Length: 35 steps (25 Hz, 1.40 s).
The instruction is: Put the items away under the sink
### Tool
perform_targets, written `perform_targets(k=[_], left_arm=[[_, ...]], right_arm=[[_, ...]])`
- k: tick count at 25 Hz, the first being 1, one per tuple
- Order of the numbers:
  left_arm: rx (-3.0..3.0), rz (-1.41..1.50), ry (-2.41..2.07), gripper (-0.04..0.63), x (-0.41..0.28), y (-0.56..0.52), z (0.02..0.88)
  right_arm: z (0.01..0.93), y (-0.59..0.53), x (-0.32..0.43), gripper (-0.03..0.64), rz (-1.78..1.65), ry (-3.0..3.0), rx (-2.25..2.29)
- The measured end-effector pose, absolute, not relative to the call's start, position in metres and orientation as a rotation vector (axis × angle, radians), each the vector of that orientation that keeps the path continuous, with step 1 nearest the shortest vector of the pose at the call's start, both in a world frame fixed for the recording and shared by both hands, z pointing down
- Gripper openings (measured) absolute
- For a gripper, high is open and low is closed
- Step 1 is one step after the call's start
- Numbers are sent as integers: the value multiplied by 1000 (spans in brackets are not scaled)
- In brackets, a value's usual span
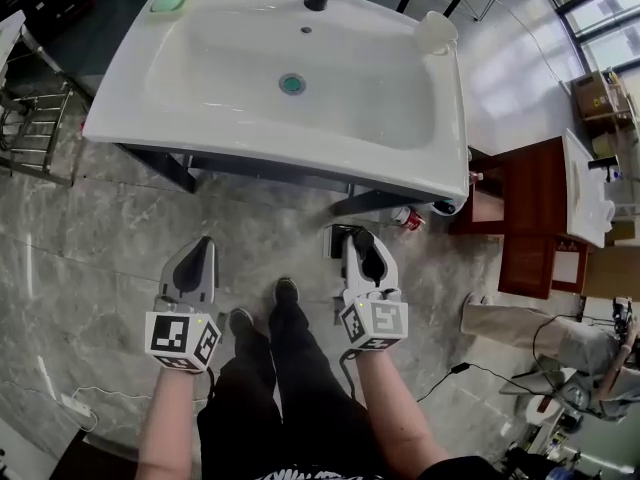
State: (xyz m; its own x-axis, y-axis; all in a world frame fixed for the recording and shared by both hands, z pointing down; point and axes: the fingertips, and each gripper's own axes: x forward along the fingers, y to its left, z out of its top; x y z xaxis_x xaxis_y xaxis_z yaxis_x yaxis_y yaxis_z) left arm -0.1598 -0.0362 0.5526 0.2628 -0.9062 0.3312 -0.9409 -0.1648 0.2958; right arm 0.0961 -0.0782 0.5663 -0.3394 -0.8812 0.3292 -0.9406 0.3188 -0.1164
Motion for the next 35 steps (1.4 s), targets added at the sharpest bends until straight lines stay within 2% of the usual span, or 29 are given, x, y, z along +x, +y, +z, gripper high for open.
perform_targets(k=[16, 22, 35], left_arm=[[2123, 105, -1675, 9, -111, -111, 666], [2203, 80, -1658, 9, -106, -129, 692], [2384, -9, -1613, 9, -106, -177, 729]], right_arm=[[715, -173, 119, 98, 367, -2453, 1596], [731, -190, 138, 98, 273, -2434, 1716], [735, -234, 129, 98, 50, -2498, 1776]])
